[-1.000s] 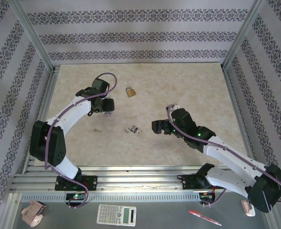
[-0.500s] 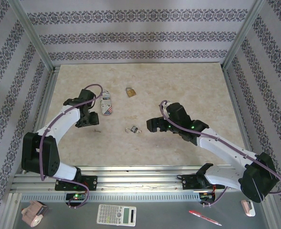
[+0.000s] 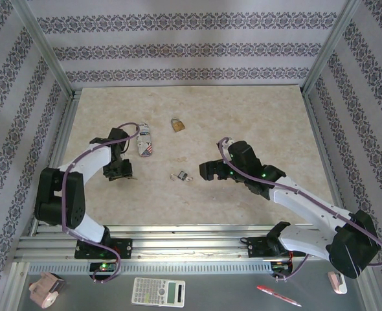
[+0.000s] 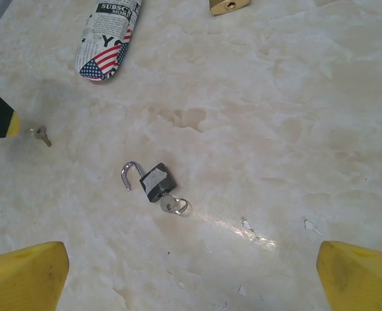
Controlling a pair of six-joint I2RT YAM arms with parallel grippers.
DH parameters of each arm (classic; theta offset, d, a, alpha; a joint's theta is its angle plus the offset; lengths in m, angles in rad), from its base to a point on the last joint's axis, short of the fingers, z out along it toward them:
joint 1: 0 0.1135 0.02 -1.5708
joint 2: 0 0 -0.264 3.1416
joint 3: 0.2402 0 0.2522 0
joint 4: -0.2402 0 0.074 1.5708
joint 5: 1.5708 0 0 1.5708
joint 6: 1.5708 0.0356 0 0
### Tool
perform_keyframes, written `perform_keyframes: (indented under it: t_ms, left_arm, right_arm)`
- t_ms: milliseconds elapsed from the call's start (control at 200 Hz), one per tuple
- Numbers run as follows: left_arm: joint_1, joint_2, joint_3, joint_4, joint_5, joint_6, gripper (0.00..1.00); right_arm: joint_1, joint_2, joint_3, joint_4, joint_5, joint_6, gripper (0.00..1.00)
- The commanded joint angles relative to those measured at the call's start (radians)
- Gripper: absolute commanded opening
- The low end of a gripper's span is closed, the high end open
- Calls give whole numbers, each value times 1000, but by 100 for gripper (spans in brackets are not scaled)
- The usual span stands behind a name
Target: Unlock with the key
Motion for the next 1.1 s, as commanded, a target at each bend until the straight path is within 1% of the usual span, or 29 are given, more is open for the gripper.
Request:
perform_keyframes:
  t_ms: [0, 170, 315, 714, 974, 1094]
  left_arm:
    - [9, 21, -10, 44, 29, 17, 40]
    - [9, 55, -6, 55, 33, 25, 39]
    - [8, 66, -2, 54, 13, 27, 35]
    - [9, 97, 11, 76, 18, 32, 32]
    - [8, 113, 10, 103, 32, 25, 27]
    - [8, 119, 5, 117, 42, 20, 21]
  right_arm:
    - [-10, -23, -13, 16, -9, 8, 98]
    - [-11, -26, -23, 24, -10, 17, 98]
    - [-9, -29, -26, 28, -10, 20, 98]
    - [-9, -37, -43, 50, -10, 29, 98]
    - [-9, -32, -50, 64, -13, 36, 98]
    - [-10, -28, -52, 75, -21, 36, 98]
